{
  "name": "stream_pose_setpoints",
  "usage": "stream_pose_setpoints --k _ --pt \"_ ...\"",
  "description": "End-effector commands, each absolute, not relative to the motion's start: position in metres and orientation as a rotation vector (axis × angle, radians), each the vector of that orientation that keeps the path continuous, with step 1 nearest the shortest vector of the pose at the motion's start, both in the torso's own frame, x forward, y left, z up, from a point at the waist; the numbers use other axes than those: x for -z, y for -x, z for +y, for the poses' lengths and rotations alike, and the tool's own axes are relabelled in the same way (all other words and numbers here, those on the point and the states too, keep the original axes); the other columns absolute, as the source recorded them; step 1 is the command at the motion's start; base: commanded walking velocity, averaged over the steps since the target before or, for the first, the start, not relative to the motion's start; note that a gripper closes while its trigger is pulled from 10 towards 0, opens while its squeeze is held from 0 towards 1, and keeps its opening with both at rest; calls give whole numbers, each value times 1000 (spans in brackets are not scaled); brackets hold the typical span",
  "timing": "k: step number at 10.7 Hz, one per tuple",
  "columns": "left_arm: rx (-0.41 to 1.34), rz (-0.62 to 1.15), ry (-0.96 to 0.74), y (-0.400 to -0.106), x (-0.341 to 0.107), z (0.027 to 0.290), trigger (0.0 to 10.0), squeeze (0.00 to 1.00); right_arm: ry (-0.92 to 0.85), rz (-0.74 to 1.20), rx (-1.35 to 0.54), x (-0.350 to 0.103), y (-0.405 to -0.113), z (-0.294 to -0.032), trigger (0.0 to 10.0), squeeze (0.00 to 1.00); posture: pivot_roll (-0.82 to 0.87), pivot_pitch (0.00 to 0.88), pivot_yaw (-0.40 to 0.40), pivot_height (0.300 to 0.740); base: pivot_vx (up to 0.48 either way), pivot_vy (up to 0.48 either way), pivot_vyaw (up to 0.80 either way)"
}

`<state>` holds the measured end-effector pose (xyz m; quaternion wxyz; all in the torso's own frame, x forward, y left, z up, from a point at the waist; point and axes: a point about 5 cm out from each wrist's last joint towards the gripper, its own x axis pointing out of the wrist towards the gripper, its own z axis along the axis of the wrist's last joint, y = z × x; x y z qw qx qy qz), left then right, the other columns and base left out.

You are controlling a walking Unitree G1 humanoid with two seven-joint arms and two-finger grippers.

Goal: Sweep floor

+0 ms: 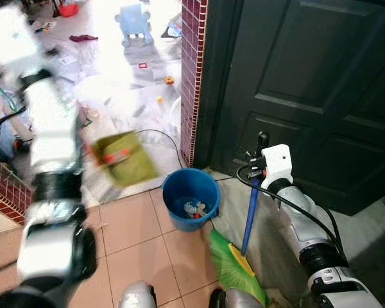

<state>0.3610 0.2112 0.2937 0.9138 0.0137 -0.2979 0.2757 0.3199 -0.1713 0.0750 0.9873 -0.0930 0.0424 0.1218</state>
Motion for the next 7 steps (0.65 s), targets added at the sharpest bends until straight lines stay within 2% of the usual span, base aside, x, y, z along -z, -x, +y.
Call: stream_pose_setpoints --k 1,3,6,7 --pt "-541 -748 -7 -356 -322 202 10000 0 223 127 -244 -66 -316 -174 10000 0 -85 0 3 740 0 0 0" --pt "-416 -751 21 -366 -321 166 10000 0 219 120 -238 -67 -317 -172 10000 0 -103 0 18 740 0 0 0" --pt "-177 -707 -18 -369 -282 110 10000 0 216 108 -239 -66 -315 -169 10000 0 -111 0 20 740 0 0 0" --pt "-45 -669 -19 -367 -263 88 10000 0 218 105 -234 -67 -316 -170 10000 0 -111 0 19 740 0 0 0"
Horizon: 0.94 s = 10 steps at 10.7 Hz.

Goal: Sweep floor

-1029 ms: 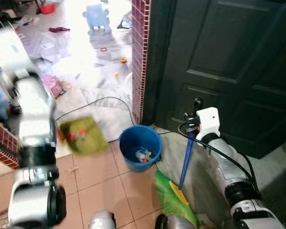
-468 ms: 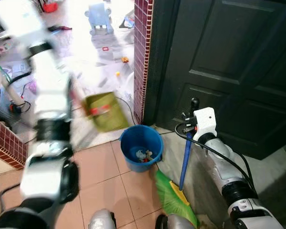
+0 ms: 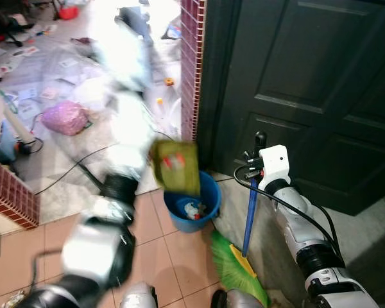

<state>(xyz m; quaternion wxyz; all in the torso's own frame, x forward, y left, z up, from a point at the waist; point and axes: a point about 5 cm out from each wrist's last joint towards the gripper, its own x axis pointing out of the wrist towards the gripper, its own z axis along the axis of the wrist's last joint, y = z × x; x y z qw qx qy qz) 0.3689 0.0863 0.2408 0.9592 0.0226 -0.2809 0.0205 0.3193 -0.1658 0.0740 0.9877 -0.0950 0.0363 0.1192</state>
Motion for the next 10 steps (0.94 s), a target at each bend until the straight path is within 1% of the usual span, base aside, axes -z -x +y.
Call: stream_pose_setpoints --k 1,2,3,4,7,8,10 --pt "24 -671 -55 -363 -256 76 10000 0 218 104 -231 -68 -316 -170 10000 0 -111 0 18 740 0 0 0" --pt "138 -678 -96 -358 -249 60 10000 0 218 103 -229 -68 -317 -170 10000 0 -105 0 17 740 0 0 0" --pt "306 -674 -107 -350 -242 41 10000 0 220 98 -226 -69 -318 -170 10000 0 -104 0 22 740 0 0 0" --pt "458 -720 -134 -339 -242 25 10000 0 222 92 -225 -70 -319 -169 10000 0 -104 0 25 740 0 0 0" --pt "671 -846 -234 -314 -251 2 10000 0 226 85 -234 -72 -322 -165 10000 0 -99 0 19 740 0 0 0" --pt "679 -866 -228 -312 -257 1 10000 0 228 81 -236 -73 -323 -164 10000 0 -99 0 17 740 0 0 0" --pt "573 -917 -212 -318 -278 15 10000 0 233 76 -233 -75 -326 -165 10000 0 -100 0 15 740 0 0 0"
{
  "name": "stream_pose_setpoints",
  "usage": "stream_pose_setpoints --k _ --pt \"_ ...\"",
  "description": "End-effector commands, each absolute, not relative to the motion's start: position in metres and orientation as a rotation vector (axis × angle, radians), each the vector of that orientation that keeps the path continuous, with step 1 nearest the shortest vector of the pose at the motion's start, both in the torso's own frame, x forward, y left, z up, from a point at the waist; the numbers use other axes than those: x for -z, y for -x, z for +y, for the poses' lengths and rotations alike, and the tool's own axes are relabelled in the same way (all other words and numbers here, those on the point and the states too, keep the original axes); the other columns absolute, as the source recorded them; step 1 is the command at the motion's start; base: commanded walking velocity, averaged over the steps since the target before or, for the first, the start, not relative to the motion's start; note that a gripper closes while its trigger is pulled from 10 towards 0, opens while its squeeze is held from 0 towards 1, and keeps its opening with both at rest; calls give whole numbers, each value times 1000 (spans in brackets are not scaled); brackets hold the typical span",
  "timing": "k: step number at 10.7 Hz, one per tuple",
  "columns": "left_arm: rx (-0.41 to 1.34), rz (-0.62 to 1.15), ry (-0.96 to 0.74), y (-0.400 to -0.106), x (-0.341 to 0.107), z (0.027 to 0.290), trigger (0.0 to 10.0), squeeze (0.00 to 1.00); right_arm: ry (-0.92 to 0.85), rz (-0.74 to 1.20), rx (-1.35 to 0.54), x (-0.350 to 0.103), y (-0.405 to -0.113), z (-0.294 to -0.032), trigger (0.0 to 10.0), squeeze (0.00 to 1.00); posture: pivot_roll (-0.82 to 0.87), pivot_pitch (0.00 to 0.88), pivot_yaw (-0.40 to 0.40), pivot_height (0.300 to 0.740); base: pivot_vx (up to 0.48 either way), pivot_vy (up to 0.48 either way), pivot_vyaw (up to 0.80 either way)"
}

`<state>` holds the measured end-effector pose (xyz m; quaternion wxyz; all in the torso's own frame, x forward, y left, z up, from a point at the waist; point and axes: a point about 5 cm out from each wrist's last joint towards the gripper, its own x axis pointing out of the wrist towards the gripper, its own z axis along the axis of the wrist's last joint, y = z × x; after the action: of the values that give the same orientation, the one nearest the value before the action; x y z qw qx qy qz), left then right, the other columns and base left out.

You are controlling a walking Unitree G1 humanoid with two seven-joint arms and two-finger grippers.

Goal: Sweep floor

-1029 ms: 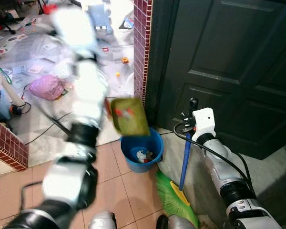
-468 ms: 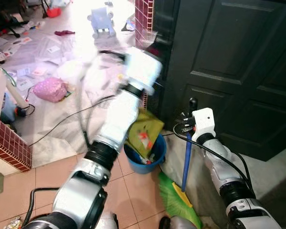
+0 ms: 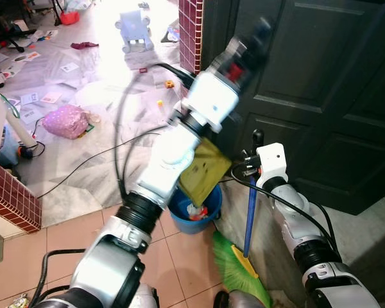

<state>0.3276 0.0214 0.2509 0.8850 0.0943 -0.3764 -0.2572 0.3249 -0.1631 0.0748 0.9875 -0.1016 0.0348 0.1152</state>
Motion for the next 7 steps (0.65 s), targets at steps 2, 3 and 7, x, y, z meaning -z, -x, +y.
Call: stream_pose_setpoints --k 2,3,7 --pt "256 -955 -188 -336 -313 63 10000 0 237 78 -229 -73 -325 -166 10000 0 -93 0 12 740 0 0 0" --pt "162 -943 -202 -342 -317 76 10000 0 237 80 -229 -73 -325 -166 10000 0 -89 0 9 740 0 0 0" --pt "-120 -768 -243 -350 -286 142 10000 0 233 81 -240 -70 -325 -164 10000 0 -65 0 -4 740 0 74 0"
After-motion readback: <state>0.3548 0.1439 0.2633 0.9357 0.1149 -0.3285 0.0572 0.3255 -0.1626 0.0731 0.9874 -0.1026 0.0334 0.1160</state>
